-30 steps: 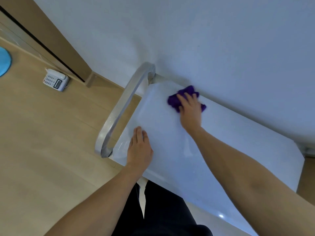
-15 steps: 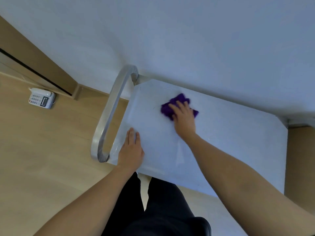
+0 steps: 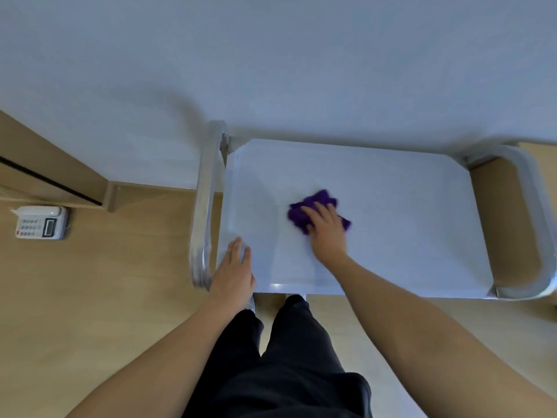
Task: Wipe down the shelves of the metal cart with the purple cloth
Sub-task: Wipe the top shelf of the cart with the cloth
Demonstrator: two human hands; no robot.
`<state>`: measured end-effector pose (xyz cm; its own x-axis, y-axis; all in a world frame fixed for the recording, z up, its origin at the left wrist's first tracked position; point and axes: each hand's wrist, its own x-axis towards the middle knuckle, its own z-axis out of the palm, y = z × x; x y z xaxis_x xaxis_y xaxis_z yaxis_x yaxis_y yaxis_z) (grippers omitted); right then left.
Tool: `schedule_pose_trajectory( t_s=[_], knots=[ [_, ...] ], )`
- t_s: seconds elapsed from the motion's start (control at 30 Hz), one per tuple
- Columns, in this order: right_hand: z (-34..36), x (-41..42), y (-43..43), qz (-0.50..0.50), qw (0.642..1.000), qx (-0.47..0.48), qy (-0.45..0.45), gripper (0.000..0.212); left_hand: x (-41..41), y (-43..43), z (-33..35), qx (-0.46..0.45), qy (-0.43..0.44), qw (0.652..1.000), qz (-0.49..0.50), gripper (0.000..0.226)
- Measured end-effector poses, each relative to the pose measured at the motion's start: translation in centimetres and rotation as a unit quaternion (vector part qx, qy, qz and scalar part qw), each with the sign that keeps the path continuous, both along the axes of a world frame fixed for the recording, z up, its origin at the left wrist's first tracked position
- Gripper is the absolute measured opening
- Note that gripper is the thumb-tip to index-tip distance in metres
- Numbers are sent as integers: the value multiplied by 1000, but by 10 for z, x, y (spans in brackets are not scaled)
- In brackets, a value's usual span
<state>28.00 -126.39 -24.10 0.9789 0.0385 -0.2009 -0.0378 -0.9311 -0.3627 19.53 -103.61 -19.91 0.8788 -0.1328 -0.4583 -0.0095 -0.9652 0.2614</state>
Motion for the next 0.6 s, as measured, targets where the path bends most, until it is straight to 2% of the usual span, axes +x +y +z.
schedule_pose_trajectory(
  t_s=[0.07,0.13,0.2,0.27,0.33,0.4,0.47,0.53,0.6],
  knots=[
    [6,-11,2,-133,990,-29,22,49,-2,4,1,-4,4,1000,-18,60],
    [9,-27,32,-169,983,-67,30,53,-3,8,0,1,5,999,-36,61],
    [9,-46,71,-108,993,-54,18,55,-2,8,-2,10,4,999,-47,62],
    [8,-63,97,19,1000,-22,10,56,-1,7,-3,22,3,998,-51,65],
    [9,-65,87,112,994,3,8,55,0,7,-4,28,-5,998,-56,65],
    [6,-58,53,150,989,1,-19,48,0,7,-4,26,-9,998,-56,64],
    [3,-53,14,83,996,-19,-8,45,-1,2,-3,25,-3,998,-60,63],
    [6,-58,-5,-67,997,-39,28,46,-3,-3,-2,32,-5,997,-64,63],
    [9,-65,11,-182,980,-67,42,50,-4,-8,-3,41,-6,997,-71,64]
  ],
)
